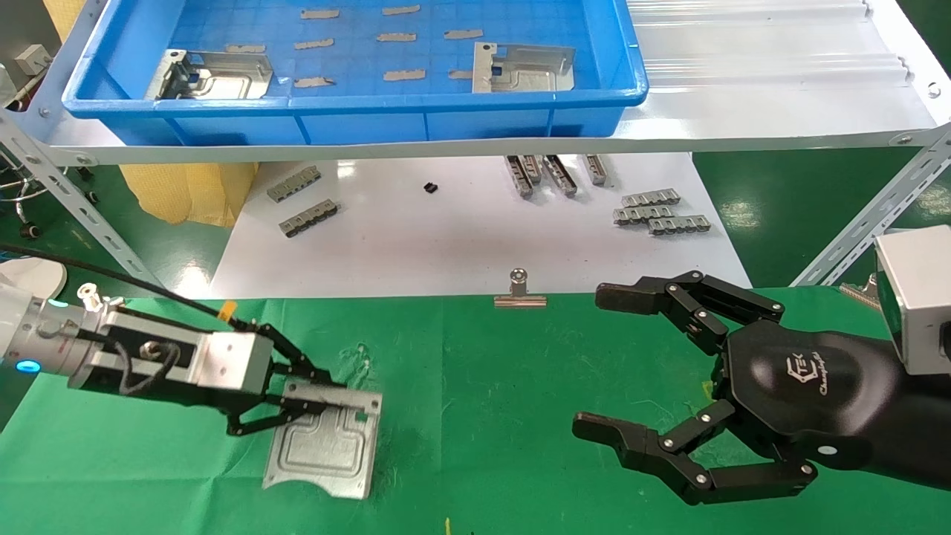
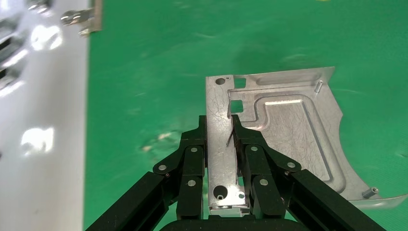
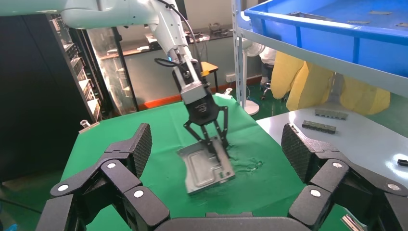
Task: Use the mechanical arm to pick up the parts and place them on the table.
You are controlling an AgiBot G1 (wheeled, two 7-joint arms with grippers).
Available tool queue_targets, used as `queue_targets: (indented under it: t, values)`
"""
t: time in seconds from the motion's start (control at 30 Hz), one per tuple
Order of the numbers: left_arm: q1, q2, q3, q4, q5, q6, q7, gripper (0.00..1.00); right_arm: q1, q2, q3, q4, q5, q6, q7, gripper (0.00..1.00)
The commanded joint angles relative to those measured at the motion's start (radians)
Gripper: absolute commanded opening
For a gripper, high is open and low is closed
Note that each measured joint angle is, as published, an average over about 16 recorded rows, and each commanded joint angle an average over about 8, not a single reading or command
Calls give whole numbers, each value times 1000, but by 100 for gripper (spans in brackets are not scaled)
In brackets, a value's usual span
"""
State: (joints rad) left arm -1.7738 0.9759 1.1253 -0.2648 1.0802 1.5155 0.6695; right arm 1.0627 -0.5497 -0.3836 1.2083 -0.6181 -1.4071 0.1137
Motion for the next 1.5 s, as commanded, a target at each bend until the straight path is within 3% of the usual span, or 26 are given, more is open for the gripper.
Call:
queue_targets:
  t: [0.03,0.23,0.3,0.33,0.53,0.7,0.93,1.13,1.5]
  values:
    - [5,16,-8,54,-12,-13,15,8,0,0,0,0,0,0,0,100]
    - [11,53,-10,139,-12,-50,50,78,0,0,0,0,0,0,0,100]
    - [11,64,-8,157,-9,-64,62,96,0,0,0,0,0,0,0,100]
    - [10,68,-8,165,-8,-73,67,100,0,0,0,0,0,0,0,100]
    - [4,87,-13,203,-13,-106,80,100,0,0,0,0,0,0,0,100]
    - [1,83,-27,216,-34,-61,74,100,0,0,0,0,0,0,0,100]
    - [26,48,-78,233,-113,62,-12,100,0,0,0,0,0,0,0,100]
    - [60,22,-117,227,-176,87,-92,100,0,0,0,0,0,0,0,100]
    - [68,17,-125,210,-179,85,-99,100,0,0,0,0,0,0,0,100]
